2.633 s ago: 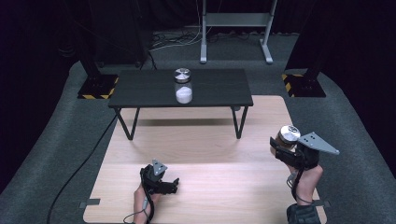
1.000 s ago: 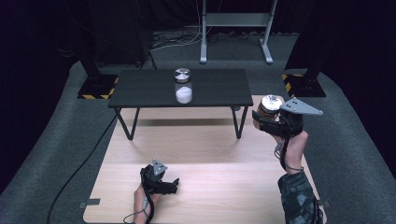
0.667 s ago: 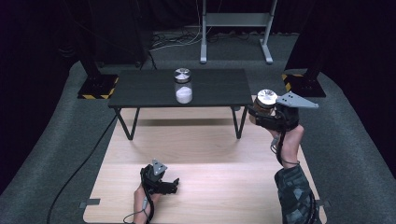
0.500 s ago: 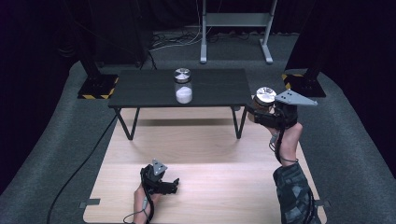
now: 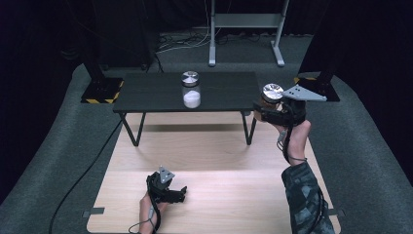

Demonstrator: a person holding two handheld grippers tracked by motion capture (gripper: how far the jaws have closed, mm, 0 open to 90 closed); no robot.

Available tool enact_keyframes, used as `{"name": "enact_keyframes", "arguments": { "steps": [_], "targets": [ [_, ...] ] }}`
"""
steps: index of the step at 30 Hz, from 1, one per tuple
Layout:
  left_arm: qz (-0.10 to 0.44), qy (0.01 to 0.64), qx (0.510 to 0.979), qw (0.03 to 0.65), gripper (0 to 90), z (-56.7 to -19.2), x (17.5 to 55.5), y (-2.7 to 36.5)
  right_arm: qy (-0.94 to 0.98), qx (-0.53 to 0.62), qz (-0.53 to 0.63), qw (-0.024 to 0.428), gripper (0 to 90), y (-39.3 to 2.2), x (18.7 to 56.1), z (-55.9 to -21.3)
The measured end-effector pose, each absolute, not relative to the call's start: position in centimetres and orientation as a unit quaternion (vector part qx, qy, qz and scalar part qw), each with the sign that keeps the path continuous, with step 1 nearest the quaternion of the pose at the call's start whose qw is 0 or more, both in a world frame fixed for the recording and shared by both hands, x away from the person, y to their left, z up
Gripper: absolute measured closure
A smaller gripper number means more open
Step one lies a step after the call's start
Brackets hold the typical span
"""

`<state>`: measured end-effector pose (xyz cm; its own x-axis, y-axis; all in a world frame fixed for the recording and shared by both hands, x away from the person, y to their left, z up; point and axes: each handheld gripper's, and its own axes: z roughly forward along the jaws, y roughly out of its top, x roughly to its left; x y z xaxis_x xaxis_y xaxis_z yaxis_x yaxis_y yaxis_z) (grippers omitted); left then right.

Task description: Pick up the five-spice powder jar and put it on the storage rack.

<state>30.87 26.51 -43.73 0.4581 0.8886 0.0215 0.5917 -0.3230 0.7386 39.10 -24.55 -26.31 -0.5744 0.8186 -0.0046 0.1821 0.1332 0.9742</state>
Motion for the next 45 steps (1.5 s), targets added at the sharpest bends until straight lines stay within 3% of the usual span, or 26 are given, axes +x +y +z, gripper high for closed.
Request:
{"name": "enact_keyframes", "arguments": {
  "steps": [45],
  "targets": [
    [0.219,0.471,0.784,0.340,1.3,-43.7,30.8,26.5,0.712,0.365,0.541,0.257,29.4,-19.9,45.6,-26.2]
  ]
}}
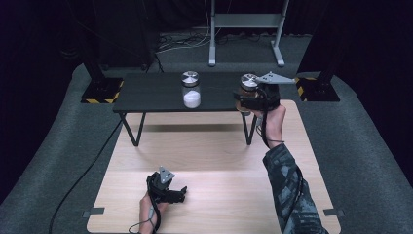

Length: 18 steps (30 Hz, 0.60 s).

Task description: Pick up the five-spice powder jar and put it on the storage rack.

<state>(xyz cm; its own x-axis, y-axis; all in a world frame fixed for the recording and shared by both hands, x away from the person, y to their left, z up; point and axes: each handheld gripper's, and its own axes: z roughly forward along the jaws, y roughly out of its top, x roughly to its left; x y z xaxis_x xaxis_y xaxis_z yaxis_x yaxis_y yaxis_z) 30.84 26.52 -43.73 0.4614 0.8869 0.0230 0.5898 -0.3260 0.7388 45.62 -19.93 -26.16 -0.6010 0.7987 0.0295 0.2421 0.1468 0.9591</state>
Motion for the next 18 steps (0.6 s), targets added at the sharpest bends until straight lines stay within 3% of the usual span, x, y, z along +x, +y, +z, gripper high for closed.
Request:
{"name": "enact_keyframes", "arguments": {
  "steps": [18],
  "targets": [
    [0.218,0.470,0.785,0.340,1.3,-43.7,30.9,26.5,0.722,0.367,0.527,0.258,29.4,-18.4,47.5,-25.9]
  ]
}}
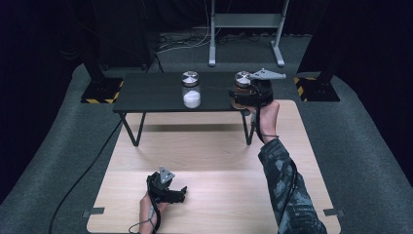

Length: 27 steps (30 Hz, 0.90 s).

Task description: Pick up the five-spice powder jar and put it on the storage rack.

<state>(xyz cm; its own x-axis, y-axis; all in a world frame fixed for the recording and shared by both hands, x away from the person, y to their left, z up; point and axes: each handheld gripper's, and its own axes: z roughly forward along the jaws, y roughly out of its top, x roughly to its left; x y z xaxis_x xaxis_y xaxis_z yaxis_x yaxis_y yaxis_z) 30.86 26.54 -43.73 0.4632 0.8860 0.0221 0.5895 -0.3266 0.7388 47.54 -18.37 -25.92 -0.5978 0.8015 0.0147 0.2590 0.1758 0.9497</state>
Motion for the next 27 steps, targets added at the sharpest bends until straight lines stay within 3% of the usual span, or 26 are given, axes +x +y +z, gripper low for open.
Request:
{"name": "enact_keyframes", "arguments": {
  "steps": [27],
  "targets": [
    [0.221,0.466,0.786,0.340,1.3,-43.8,30.8,26.5,0.717,0.382,0.521,0.259,29.4,-18.1,48.7,-26.7]
  ]
}}
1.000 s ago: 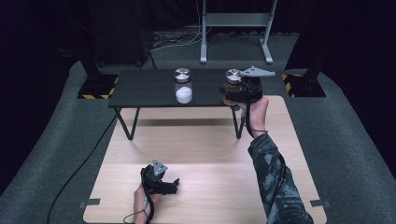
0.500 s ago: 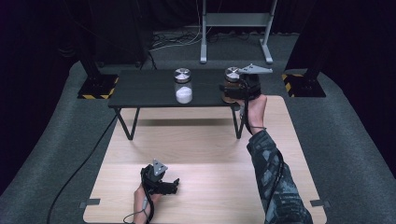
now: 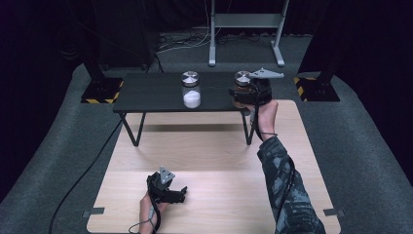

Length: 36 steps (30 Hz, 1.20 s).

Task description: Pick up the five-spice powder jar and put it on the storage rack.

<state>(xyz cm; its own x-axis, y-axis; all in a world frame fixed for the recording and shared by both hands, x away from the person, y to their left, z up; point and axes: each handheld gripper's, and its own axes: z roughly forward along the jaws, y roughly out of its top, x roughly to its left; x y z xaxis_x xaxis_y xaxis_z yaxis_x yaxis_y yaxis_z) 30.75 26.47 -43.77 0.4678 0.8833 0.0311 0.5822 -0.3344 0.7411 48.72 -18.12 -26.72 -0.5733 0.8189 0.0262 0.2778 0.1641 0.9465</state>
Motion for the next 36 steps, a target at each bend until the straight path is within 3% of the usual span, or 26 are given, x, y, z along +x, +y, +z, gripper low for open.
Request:
{"name": "enact_keyframes", "arguments": {
  "steps": [24,26,28,30,36],
  "targets": [
    [0.224,0.466,0.785,0.340,1.3,-43.8,30.6,26.3,0.730,0.375,0.511,0.254,27.9,-18.3,49.0,-26.1],
    [0.224,0.466,0.785,0.340,1.3,-43.8,30.6,26.3,0.733,0.377,0.510,0.247,23.8,-18.4,49.1,-26.0],
    [0.224,0.466,0.785,0.340,1.3,-43.8,30.6,26.4,0.739,0.382,0.496,0.248,9.4,-17.9,49.1,-25.6],
    [0.225,0.466,0.785,0.340,1.3,-43.8,30.6,26.3,0.752,0.384,0.476,0.245,1.6,-17.5,49.2,-25.0],
    [0.226,0.465,0.785,0.340,1.2,-43.8,30.6,26.3,0.771,0.389,0.442,0.243,0.0,-17.3,48.3,-23.7]
  ]
}}
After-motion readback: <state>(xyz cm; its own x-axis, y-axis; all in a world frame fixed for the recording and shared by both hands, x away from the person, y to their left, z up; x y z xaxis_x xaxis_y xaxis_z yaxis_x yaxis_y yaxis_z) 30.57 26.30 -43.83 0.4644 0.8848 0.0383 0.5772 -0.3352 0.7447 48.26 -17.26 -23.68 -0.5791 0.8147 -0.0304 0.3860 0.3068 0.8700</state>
